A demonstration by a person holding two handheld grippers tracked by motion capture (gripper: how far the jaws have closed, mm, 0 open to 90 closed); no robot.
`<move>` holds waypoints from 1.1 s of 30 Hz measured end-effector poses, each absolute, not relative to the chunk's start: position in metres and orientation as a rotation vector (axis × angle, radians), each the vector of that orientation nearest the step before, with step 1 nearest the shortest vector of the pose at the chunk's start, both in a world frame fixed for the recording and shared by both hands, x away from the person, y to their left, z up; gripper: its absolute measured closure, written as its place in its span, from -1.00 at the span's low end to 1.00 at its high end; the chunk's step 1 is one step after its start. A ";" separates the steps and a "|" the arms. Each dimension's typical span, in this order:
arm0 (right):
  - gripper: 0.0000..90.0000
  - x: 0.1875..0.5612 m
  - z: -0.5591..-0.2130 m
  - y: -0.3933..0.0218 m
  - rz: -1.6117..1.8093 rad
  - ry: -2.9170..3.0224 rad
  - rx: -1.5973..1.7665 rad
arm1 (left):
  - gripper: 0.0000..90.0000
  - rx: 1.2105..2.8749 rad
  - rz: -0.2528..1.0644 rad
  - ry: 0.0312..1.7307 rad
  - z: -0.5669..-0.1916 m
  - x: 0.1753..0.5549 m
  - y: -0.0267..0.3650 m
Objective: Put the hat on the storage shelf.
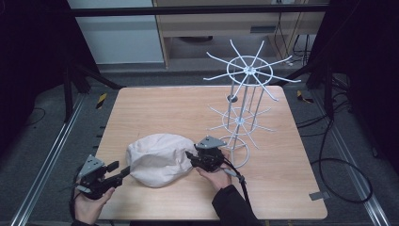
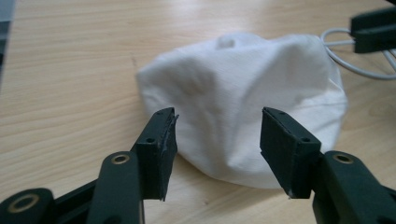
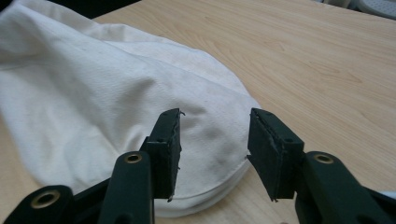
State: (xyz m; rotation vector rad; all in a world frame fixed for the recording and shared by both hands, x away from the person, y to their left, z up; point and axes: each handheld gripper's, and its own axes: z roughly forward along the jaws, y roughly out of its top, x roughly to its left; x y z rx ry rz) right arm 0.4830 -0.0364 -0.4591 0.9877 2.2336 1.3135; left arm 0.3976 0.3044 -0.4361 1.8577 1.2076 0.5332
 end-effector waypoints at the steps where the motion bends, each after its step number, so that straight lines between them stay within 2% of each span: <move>1: 0.18 0.485 -0.461 -0.036 1.310 2.227 0.988 | 0.00 1.884 0.538 1.210 -0.439 0.399 0.300; 3: 0.16 0.492 -0.467 -0.035 1.293 2.224 0.991 | 0.03 1.908 0.513 1.226 -0.445 0.404 0.294; 6: 0.16 0.499 -0.476 -0.032 1.276 2.237 1.024 | 0.20 1.956 0.491 1.240 -0.454 0.411 0.288; 9: 0.26 0.502 -0.484 -0.028 1.236 2.264 1.041 | 0.48 1.954 0.479 1.265 -0.457 0.416 0.287; 11: 0.45 0.502 -0.487 -0.026 1.176 2.276 1.054 | 0.70 1.948 0.469 1.274 -0.457 0.419 0.289; 15: 0.84 0.502 -0.487 -0.027 1.168 2.297 1.080 | 0.90 1.942 0.463 1.297 -0.457 0.425 0.293; 19: 0.96 0.500 -0.485 -0.027 1.159 2.317 1.073 | 0.94 1.932 0.487 1.309 -0.455 0.433 0.296; 27: 0.97 0.476 -0.479 -0.028 1.209 2.362 0.995 | 0.95 1.888 0.564 1.336 -0.452 0.462 0.302; 33: 1.00 0.451 -0.481 -0.023 1.269 2.403 0.956 | 0.96 1.878 0.600 1.353 -0.454 0.489 0.290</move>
